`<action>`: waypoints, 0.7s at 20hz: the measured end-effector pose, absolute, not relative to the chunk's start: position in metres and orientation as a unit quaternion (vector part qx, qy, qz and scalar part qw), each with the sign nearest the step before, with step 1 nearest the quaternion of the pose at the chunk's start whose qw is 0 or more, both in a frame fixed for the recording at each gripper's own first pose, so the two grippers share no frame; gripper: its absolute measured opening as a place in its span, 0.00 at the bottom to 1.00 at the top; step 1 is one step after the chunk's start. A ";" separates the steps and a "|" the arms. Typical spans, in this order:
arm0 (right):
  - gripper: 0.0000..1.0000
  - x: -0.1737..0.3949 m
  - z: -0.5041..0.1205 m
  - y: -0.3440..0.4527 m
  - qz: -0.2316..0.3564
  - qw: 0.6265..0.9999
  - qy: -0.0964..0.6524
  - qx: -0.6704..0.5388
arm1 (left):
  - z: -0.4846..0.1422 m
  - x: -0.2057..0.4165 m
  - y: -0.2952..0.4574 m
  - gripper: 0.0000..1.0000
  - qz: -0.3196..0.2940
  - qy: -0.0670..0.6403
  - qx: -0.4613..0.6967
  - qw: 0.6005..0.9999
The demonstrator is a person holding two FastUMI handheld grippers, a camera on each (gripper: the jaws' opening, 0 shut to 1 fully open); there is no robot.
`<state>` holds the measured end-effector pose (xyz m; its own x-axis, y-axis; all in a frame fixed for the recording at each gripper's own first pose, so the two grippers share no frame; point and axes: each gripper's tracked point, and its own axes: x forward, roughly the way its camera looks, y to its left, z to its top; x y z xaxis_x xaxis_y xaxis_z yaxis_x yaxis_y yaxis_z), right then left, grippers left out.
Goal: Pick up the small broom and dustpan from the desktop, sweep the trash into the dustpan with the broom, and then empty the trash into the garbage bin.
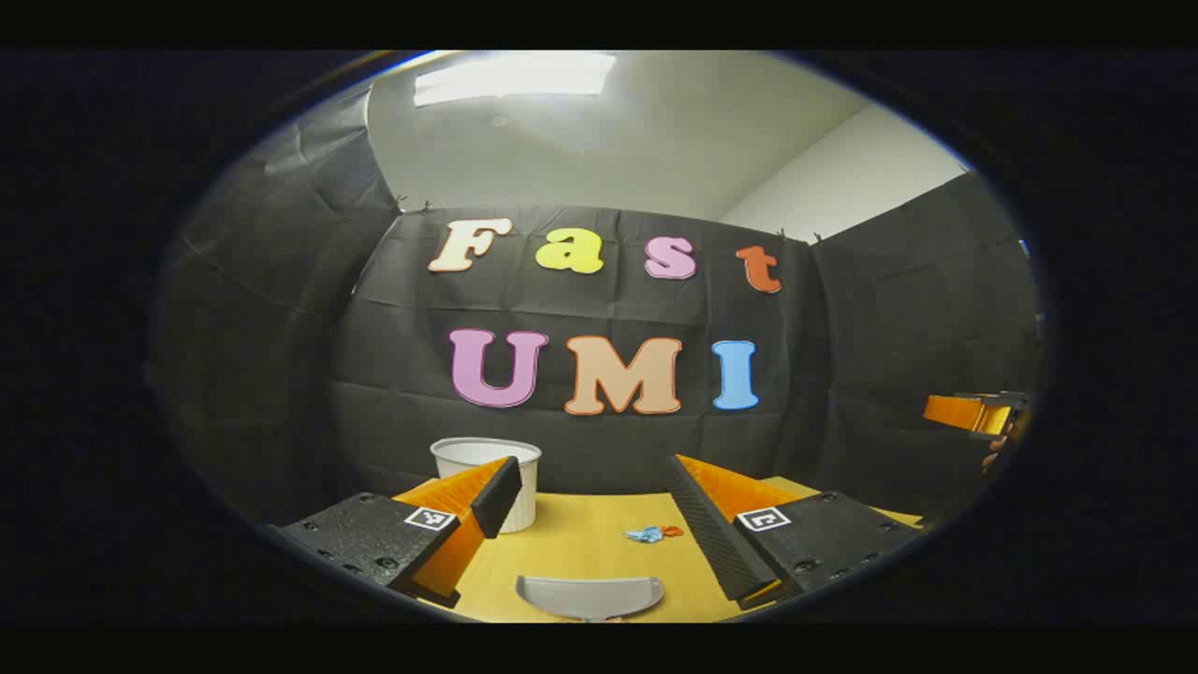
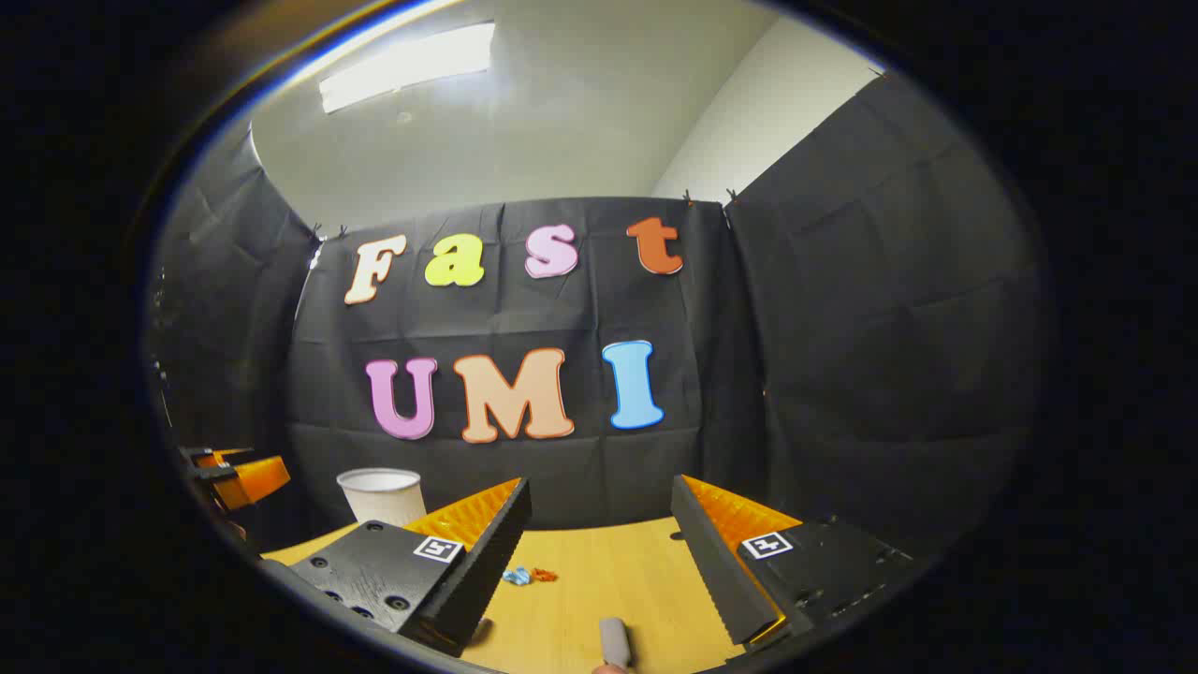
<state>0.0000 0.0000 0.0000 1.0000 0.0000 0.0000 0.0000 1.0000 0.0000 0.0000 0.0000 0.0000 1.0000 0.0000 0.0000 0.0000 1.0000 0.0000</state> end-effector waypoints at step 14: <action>0.92 -0.018 0.016 0.059 0.041 0.998 -0.030 -0.038 | 0.003 -0.005 -0.019 0.93 -0.009 0.002 0.001 1.000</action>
<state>-0.0180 0.0592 0.0160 0.9948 0.0848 0.0569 -0.0802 0.9936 -0.0790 -0.0045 -0.0186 0.0032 0.9998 -0.0175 -0.0033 0.0175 0.9998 0.0011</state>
